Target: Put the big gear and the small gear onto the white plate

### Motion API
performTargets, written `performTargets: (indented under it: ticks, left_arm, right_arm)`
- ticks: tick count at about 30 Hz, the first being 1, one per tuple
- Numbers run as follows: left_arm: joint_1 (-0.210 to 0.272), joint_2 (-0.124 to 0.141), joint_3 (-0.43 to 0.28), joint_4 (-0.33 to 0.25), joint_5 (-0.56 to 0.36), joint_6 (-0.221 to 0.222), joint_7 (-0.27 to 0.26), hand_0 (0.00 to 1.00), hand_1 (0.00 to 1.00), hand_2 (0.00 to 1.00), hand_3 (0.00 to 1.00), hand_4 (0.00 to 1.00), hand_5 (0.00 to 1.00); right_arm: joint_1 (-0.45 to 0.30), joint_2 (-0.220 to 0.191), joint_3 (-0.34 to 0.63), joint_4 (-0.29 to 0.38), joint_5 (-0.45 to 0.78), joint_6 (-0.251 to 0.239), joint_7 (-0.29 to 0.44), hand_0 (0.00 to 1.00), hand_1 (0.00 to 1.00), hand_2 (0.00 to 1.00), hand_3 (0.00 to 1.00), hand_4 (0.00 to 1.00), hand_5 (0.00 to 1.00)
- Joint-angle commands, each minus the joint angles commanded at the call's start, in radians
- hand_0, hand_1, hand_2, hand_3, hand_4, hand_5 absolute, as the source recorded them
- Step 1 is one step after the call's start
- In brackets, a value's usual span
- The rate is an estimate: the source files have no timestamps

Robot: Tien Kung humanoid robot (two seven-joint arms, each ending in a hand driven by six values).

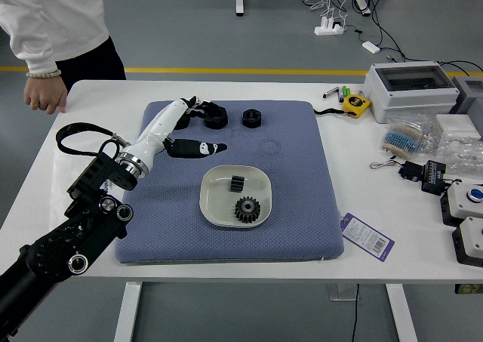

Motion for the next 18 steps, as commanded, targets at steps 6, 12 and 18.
performTargets:
  ticks: [6, 12, 18]
  left_arm:
    - [0.054, 0.008, -0.031, -0.029, -0.254, 0.066, -0.033, 0.702, 0.721, 0.792, 0.73, 0.984, 0.315]
    - [0.118, 0.033, -0.092, -0.095, -0.507, 0.022, -0.027, 0.653, 0.691, 0.758, 0.698, 0.974, 0.329]
    - [0.192, 0.06, -0.161, -0.139, -0.76, -0.078, -0.001, 0.684, 0.693, 0.756, 0.706, 0.96, 0.371]
  right_arm:
    - [0.002, 0.0, -0.005, -0.001, 0.006, 0.0, 0.001, 0.675, 0.679, 0.77, 0.678, 0.954, 0.766]
    - [0.001, 0.001, -0.009, -0.002, 0.014, 0.0, 0.003, 0.676, 0.679, 0.77, 0.678, 0.954, 0.765]
    - [0.004, -0.001, -0.012, -0.004, 0.019, 0.001, 0.007, 0.676, 0.679, 0.77, 0.677, 0.954, 0.765]
